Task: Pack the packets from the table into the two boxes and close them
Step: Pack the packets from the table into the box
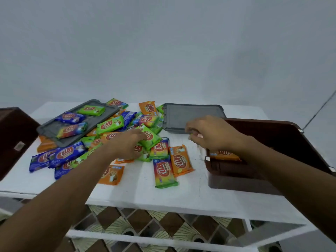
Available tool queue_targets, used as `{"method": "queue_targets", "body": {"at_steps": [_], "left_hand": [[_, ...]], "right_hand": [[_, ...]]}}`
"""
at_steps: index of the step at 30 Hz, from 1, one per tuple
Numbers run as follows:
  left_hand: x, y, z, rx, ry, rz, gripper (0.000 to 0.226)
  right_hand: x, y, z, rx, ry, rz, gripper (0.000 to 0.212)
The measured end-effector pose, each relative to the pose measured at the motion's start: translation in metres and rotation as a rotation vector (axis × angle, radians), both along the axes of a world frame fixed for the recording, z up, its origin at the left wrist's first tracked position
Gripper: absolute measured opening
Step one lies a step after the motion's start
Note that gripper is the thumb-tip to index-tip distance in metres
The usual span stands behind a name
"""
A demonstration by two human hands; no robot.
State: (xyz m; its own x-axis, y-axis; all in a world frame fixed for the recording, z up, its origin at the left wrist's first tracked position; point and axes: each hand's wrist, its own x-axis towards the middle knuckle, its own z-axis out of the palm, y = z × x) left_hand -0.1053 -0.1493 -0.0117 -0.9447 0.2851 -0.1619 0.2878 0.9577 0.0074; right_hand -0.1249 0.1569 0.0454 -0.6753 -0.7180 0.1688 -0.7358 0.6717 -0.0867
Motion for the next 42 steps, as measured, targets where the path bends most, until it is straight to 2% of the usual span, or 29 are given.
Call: {"method": "queue_targets", "body": {"at_steps": [3, 6, 10, 12, 16, 20, 21, 22, 24, 25, 26, 28, 31, 37, 42], "left_hand": [[0.0, -0.027, -0.018, 0.007, -0.017, 0.008, 0.08], [-0.003, -0.036, -0.026, 0.073, -0.007, 0.006, 0.085], [-0.006, -0.04, -0.026, 0.06, -0.022, -0.064, 0.094], [-0.005, -0.042, -0.024, 0.047, -0.025, -0.104, 0.097], [-0.001, -0.052, -0.015, -0.001, -0.033, -0.166, 0.091], [0.002, -0.068, -0.009, 0.077, -0.022, -0.094, 0.091], [0.002, -0.07, -0.008, 0.111, -0.022, -0.057, 0.094], [0.002, -0.072, -0.006, 0.158, -0.016, -0.019, 0.095], [0.001, -0.074, -0.002, 0.31, -0.031, 0.042, 0.087], [0.0, -0.074, 0.0, 0.405, -0.045, 0.06, 0.076], [-0.001, -0.073, 0.002, 0.487, -0.058, 0.072, 0.062], [-0.003, -0.072, 0.004, 0.578, -0.067, 0.066, 0.042], [-0.003, -0.064, 0.011, 0.695, -0.081, 0.065, 0.029], [-0.011, -0.034, 0.032, 0.877, -0.061, 0.063, 0.02], [-0.021, 0.0, 0.05, 0.957, -0.079, 0.036, 0.032]], "right_hand": [[0.006, -0.045, -0.005, 0.132, -0.075, -0.025, 0.027], [0.01, -0.083, -0.019, 0.225, -0.211, -0.156, 0.041], [0.011, -0.123, -0.046, 0.159, -0.339, -0.397, 0.082], [0.012, -0.136, -0.06, 0.091, -0.372, -0.492, 0.095], [0.013, -0.148, -0.078, 0.035, -0.392, -0.596, 0.098], [0.009, -0.154, -0.071, -0.041, -0.524, -0.683, 0.106], [0.008, -0.155, -0.067, -0.046, -0.559, -0.701, 0.104], [0.006, -0.155, -0.059, -0.041, -0.575, -0.706, 0.091], [0.002, -0.151, -0.043, -0.021, -0.602, -0.684, 0.043], [0.0, -0.147, -0.033, -0.018, -0.642, -0.668, 0.022], [-0.003, -0.141, -0.024, -0.031, -0.684, -0.653, 0.012], [-0.01, -0.128, -0.009, -0.141, -0.804, -0.68, 0.018], [-0.015, -0.108, 0.01, -0.379, -0.933, -0.702, 0.031], [-0.014, -0.068, 0.036, -0.6, -1.05, -0.58, 0.04], [-0.002, -0.033, 0.045, -0.869, -1.184, -0.42, 0.045]]}}
